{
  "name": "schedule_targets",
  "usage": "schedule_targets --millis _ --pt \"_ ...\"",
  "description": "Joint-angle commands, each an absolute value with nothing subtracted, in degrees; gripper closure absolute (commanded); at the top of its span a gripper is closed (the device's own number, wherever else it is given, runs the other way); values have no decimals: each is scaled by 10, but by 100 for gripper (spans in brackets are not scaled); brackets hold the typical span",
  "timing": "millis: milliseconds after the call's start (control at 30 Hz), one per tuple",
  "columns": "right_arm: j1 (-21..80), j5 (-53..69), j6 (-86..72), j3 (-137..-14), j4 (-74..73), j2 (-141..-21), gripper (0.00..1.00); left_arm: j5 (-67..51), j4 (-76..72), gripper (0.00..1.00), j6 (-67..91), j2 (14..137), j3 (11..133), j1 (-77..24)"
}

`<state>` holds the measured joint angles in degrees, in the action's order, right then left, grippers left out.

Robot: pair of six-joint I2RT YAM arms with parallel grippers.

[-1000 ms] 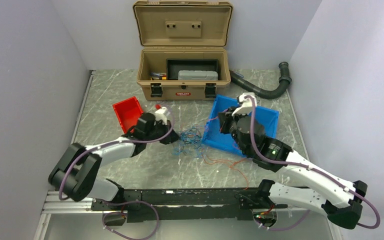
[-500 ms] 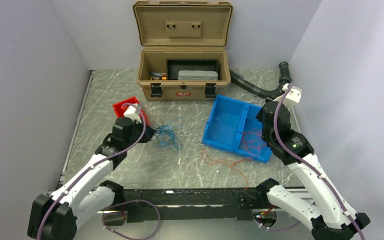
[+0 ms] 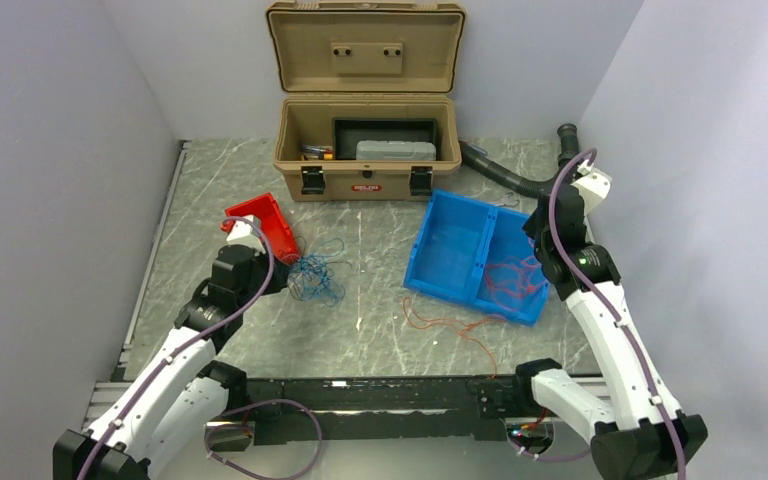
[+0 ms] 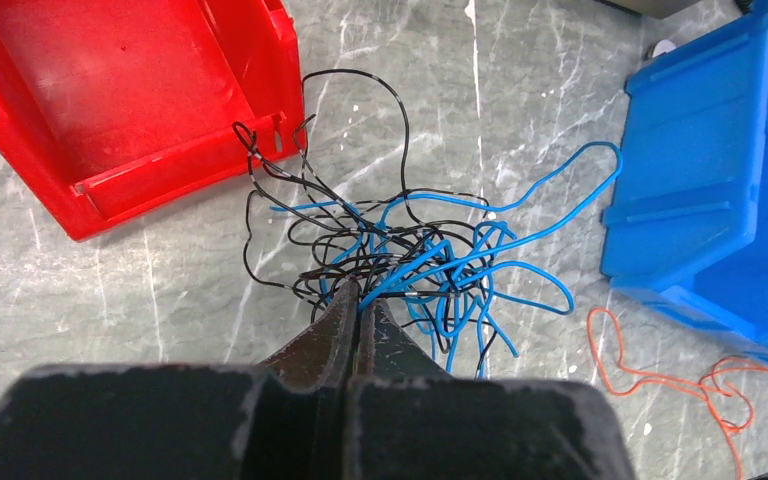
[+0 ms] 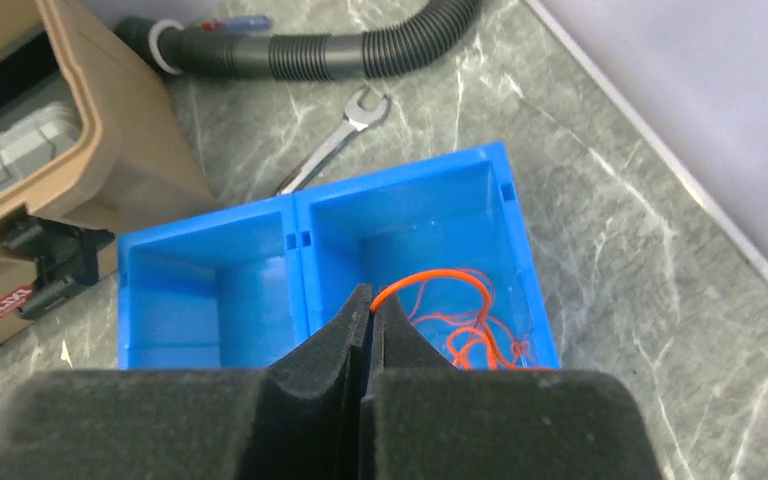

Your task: Untangle the cables

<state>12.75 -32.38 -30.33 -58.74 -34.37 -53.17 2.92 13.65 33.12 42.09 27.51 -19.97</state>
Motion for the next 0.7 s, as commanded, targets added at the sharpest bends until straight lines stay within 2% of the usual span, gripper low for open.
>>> schedule_targets --millis 0,300,667 --pt "82 -224 -332 -579 -322 -551 100 21 127 100 313 407 279 -199" --pt "61 -182 -343 -587 -313 -583 100 -37 90 100 299 430 279 -199" --pt "68 -205 -340 -714 -359 -605 100 -72 60 100 296 453 277 -199"
